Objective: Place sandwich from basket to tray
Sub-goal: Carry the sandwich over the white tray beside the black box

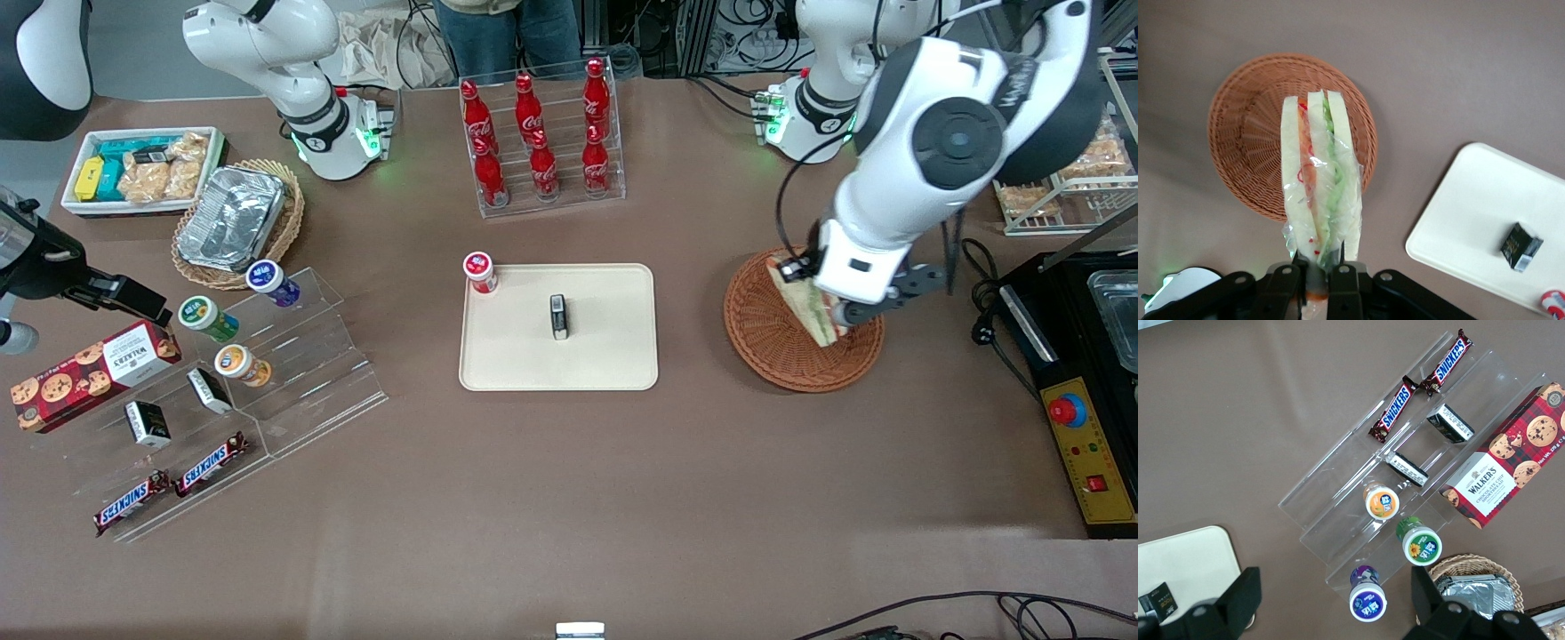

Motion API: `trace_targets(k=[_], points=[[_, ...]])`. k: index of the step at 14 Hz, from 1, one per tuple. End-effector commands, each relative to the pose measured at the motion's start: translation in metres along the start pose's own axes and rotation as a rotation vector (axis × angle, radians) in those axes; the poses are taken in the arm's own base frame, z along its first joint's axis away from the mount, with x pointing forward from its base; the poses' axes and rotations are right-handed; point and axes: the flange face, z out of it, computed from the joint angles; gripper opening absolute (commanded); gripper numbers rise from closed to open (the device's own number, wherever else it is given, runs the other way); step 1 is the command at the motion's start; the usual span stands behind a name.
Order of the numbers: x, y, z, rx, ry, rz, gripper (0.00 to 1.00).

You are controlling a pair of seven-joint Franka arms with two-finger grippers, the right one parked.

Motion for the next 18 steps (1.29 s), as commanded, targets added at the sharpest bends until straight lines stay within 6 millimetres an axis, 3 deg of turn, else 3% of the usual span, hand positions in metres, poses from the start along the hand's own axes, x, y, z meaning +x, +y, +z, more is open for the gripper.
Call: trace_targets(k=[1,4,6,9,11,13,16,18], points=[[-0.003,0.025,-0.001,0.001,-0.003,0.072,0.00],[-0.028,0.067,0.023,0.014,-0.037,0.171,0.00],[-0.050,0.094,0.027,-0.025,-0.010,0.272,0.00],[-0.053,0.119,0.053,-0.101,-0.074,0.302,0.00],[-0.065,0.141,0.070,-0.090,-0.023,0.359,0.00],[-0.078,0.168,0.100,-0.106,0.029,0.397,0.00],[-0.069,0.182,0.137,-0.158,0.052,0.411,0.00],[-0.075,0.196,0.163,-0.165,0.044,0.430,0.00]])
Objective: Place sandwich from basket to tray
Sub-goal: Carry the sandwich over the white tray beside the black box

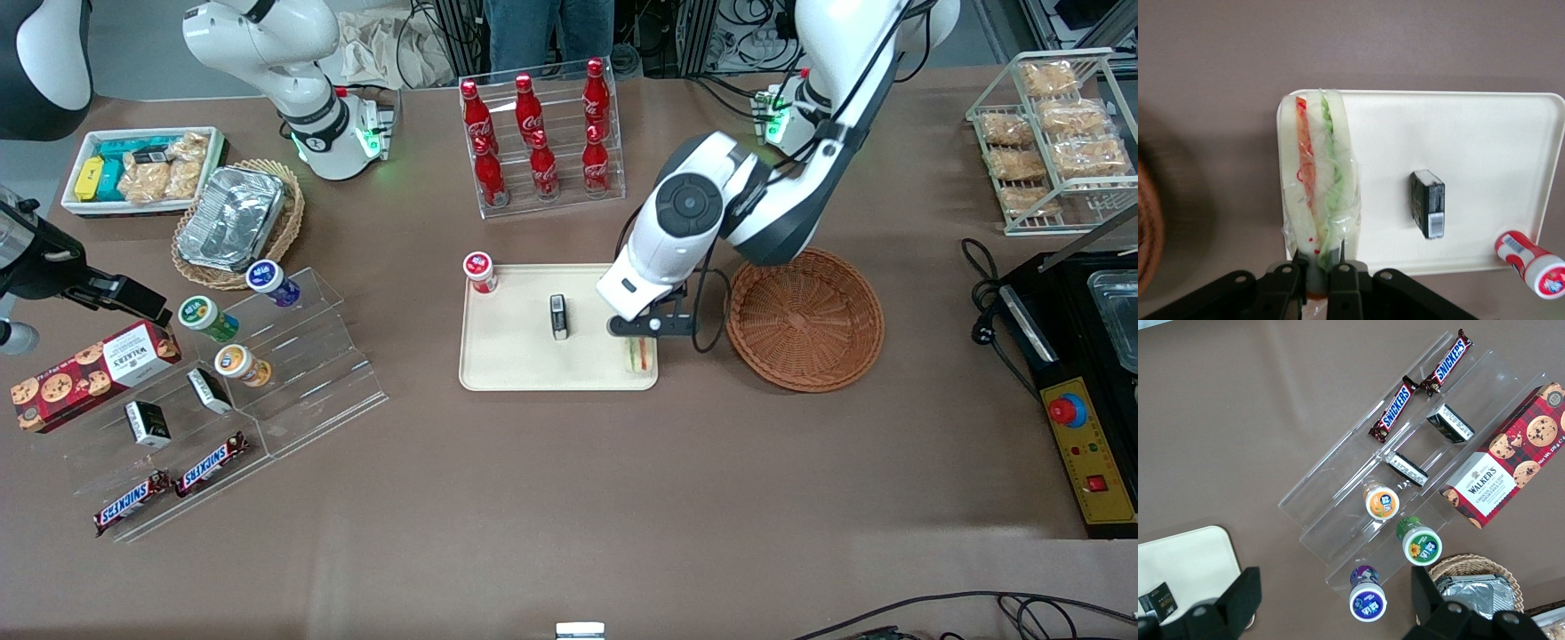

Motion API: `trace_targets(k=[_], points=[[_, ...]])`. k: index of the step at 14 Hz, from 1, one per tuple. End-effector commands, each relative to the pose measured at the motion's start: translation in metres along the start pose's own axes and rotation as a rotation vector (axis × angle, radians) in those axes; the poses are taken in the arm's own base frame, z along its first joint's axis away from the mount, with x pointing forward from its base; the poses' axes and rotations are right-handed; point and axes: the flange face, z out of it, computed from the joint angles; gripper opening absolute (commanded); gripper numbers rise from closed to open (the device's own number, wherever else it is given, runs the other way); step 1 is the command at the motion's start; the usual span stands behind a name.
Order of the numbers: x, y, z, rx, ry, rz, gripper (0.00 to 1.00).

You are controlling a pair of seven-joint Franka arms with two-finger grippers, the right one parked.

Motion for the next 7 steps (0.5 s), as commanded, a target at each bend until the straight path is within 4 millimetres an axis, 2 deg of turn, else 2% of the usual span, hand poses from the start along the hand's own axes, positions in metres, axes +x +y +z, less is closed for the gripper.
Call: trace_targets(k=[1,3,7], points=[[0.002,0.010,0.033,0.003,0.010,0.038,0.00],[0.000,0.005,0.053,0.025,-0.010,0.041,0.00],[-0.006,-0.001,0.072,0.040,-0.025,0.054,0.00]])
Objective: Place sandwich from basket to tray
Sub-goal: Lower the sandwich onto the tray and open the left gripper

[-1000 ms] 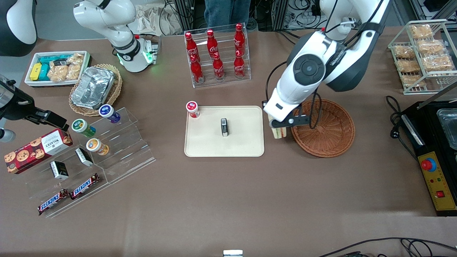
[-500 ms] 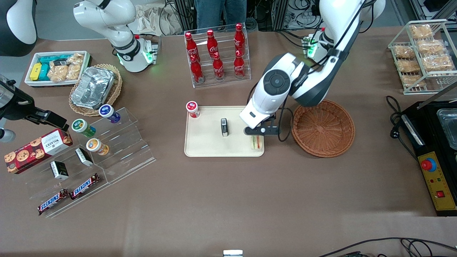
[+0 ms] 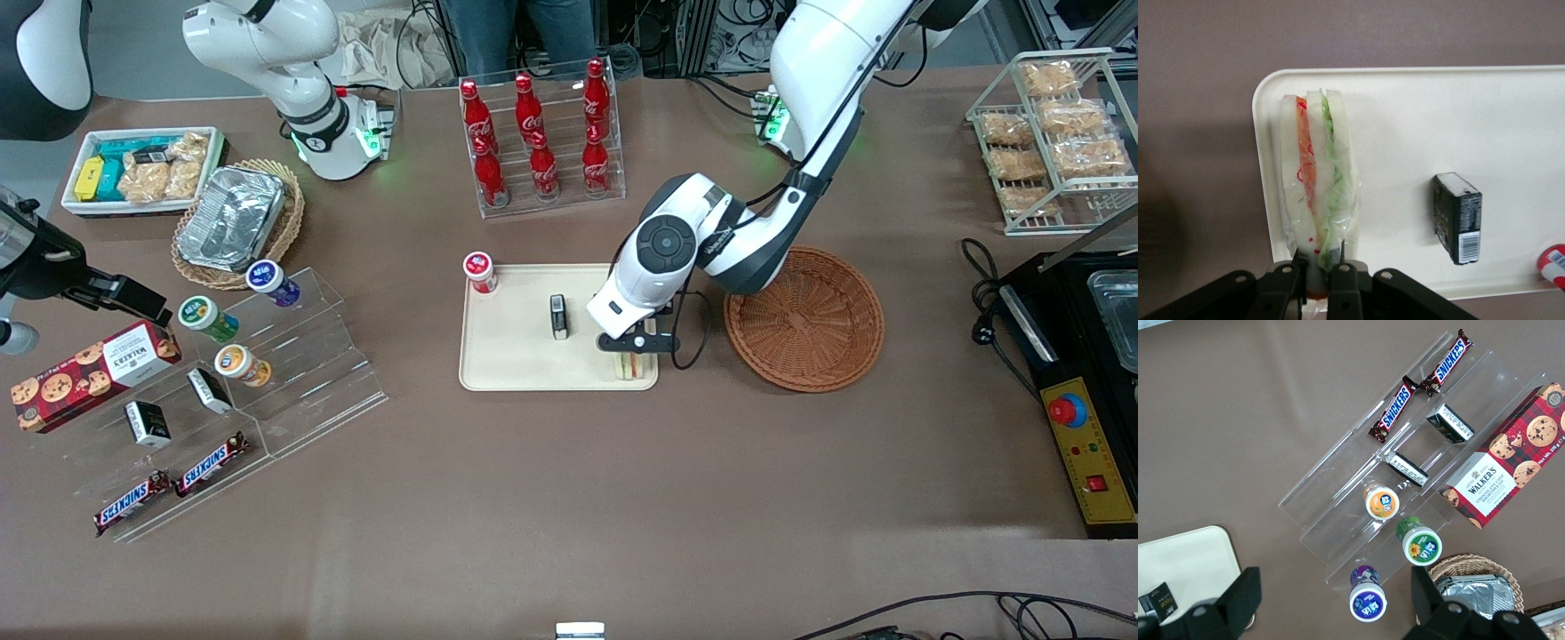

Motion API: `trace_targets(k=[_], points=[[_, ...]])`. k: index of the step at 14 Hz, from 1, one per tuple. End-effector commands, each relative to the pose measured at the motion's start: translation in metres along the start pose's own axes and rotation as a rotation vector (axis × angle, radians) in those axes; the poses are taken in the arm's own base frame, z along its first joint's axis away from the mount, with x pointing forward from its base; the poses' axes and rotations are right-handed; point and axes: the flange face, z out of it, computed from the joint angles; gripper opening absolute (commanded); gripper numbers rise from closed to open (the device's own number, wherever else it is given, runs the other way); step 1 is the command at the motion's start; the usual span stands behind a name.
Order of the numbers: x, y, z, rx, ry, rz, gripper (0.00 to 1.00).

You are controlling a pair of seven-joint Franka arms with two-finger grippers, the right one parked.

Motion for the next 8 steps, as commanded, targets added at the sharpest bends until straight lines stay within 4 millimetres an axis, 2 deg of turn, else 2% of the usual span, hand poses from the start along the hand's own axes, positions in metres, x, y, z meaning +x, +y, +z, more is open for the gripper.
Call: trace_targets(k=[1,2,3,4,5,8], points=[[-0.004,-0.001,0.004,0.021,0.017,0.033,0.00],[-0.004,-0.002,0.003,0.023,0.019,0.034,0.04],[-0.003,-0.004,0.004,0.025,0.017,0.031,0.31],[-0.002,-0.005,0.004,0.026,0.016,0.030,0.80],[-0.001,-0.008,0.003,0.028,0.018,0.023,0.99],[0.003,-0.015,-0.012,0.029,0.027,0.006,0.99]])
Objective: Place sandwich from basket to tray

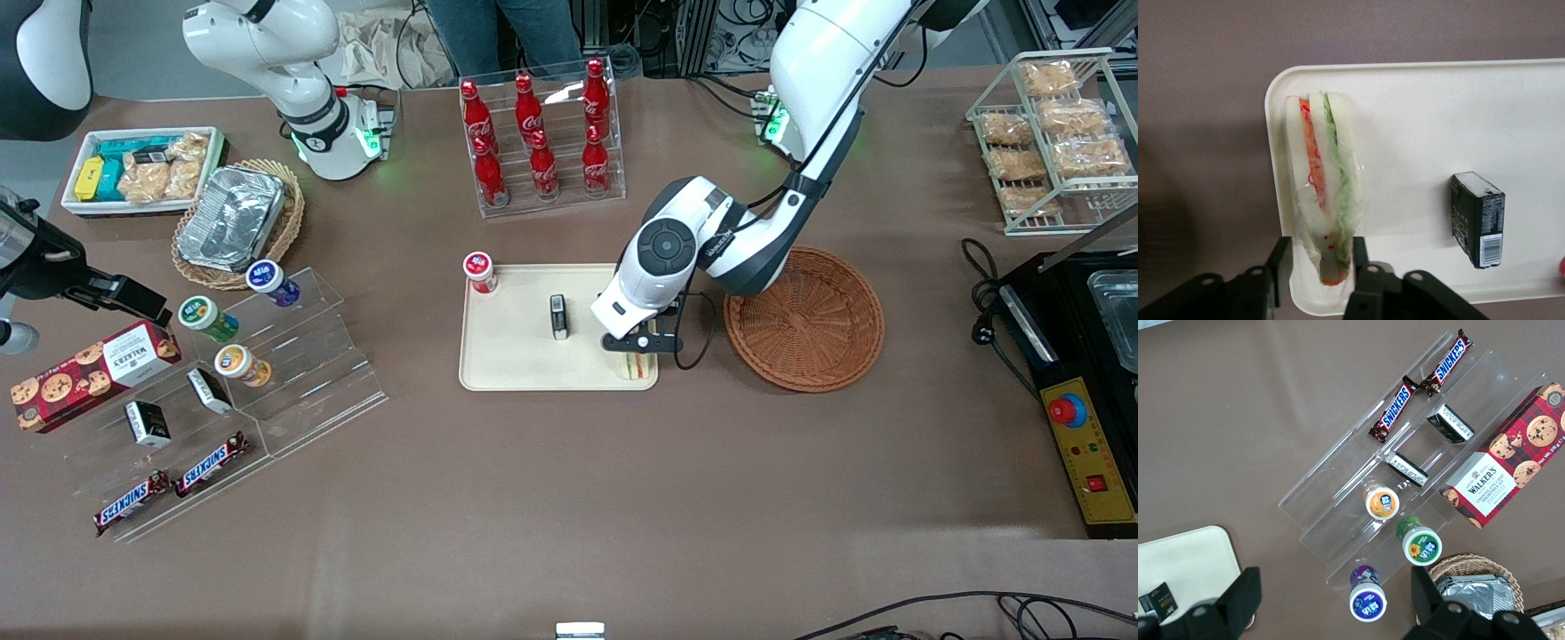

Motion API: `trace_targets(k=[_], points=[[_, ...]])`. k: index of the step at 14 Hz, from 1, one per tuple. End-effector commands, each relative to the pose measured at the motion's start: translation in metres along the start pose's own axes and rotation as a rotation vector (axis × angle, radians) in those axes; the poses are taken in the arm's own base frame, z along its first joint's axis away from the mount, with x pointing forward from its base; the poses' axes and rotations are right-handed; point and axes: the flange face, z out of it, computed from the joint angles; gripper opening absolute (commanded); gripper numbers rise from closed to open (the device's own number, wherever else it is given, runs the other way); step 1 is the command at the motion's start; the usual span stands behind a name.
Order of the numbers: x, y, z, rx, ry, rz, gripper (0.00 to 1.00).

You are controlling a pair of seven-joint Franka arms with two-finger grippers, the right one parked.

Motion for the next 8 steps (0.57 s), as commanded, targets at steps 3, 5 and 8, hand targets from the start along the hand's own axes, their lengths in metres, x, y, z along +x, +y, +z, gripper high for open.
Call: trace_targets(k=[3,5,8], points=[[0.004,-0.031,-0.068,0.093,0.067,0.010,0.99],[0.008,-0.068,-0.113,0.154,0.088,0.005,0.99],[0.000,-0.106,-0.165,0.200,0.074,0.054,0.99]])
